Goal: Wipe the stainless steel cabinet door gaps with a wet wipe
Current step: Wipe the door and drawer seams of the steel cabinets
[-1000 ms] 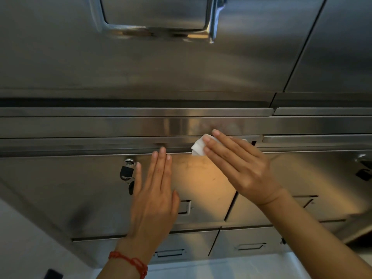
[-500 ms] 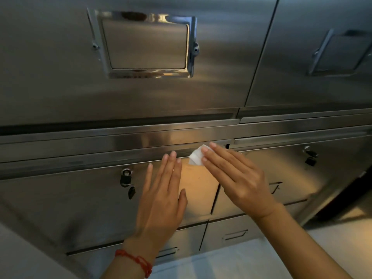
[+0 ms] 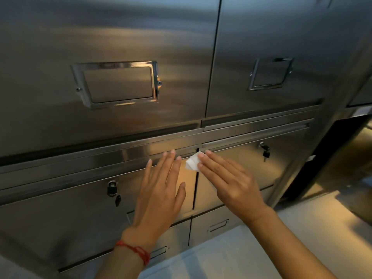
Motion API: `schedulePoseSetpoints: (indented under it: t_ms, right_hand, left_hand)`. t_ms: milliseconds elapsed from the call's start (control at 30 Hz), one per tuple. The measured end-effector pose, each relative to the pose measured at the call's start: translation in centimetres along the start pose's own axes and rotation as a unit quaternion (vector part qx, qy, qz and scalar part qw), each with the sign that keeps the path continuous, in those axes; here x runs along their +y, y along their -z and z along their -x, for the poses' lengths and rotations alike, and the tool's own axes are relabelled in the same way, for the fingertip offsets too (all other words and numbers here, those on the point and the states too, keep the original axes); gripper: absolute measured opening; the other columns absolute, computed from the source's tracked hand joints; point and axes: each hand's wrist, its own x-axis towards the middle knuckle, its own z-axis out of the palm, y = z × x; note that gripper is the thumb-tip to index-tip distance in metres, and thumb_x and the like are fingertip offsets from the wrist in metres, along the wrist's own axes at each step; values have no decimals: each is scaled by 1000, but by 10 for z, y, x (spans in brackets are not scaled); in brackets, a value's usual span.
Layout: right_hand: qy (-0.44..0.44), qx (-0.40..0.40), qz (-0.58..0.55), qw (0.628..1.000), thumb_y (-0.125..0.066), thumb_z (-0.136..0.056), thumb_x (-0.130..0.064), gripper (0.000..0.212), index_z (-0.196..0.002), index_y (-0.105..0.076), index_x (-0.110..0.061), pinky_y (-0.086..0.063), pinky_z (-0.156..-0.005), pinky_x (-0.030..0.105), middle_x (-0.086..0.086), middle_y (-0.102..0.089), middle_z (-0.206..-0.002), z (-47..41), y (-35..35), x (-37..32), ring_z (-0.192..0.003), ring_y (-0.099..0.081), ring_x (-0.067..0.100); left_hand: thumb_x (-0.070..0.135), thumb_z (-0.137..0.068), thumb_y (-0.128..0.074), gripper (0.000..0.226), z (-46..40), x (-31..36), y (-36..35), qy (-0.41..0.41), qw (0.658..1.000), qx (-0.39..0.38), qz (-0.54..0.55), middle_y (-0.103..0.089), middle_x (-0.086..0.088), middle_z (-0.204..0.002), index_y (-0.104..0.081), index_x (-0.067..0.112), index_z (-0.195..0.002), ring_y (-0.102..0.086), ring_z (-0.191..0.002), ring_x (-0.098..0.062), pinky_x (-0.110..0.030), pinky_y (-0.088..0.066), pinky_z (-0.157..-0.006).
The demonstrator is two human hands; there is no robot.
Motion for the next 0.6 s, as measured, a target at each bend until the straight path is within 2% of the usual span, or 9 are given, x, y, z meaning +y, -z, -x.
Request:
schedulePoseSetpoints:
  t_ms: [133, 267, 400, 500, 600]
  right_hand:
    - [-31, 17, 19, 999, -53, -89, 1, 23, -101, -72, 1, -55, -87, 37, 17, -66, -113, -4, 21, 6, -107, -63, 28]
    - [-59, 26, 33, 997, -44, -94, 3, 31, -98, -74, 0, -56, -83, 37, 16, -68, -109, -8, 42, 10, -104, -65, 28]
    - [-105, 23, 42, 993, -62, -80, 6, 22, -97, -74, -1, -54, -85, 36, 14, -69, -108, -5, 62, 8, -103, -66, 26]
    - [-143, -12, 49, 988, -81, -65, 6, 35, -98, -74, -1, -50, -88, 36, 14, -69, -109, 0, 79, 8, -104, -66, 26]
    - [-172, -27, 52, 983, -83, -61, 7, 41, -100, -74, -2, -48, -90, 35, 13, -69, -109, 5, 98, 12, -104, -66, 25]
  left_hand:
    - [29, -88, -35, 52, -12, 12, 15, -34, 999, 5, -6, -52, -18, -134, -54, 0, -127, -49, -124, -32, -61, -37, -98]
    - [31, -89, -34, 52, -23, 27, 28, -54, 999, 4, 2, -53, -17, -133, -55, 1, -127, -50, -123, -31, -61, -38, -98]
    - [31, -89, -34, 52, -31, 43, 41, -65, 997, -4, 36, -53, -16, -133, -55, 2, -127, -50, -124, -30, -59, -39, -98]
    - [32, -90, -34, 52, -36, 57, 47, -89, 994, -15, 55, -54, -15, -132, -54, 3, -127, -50, -124, -30, -59, -40, -97]
    - [32, -90, -34, 50, -43, 74, 52, -112, 991, -24, 75, -54, -14, -133, -55, 4, -127, -50, -124, -28, -57, -36, -100]
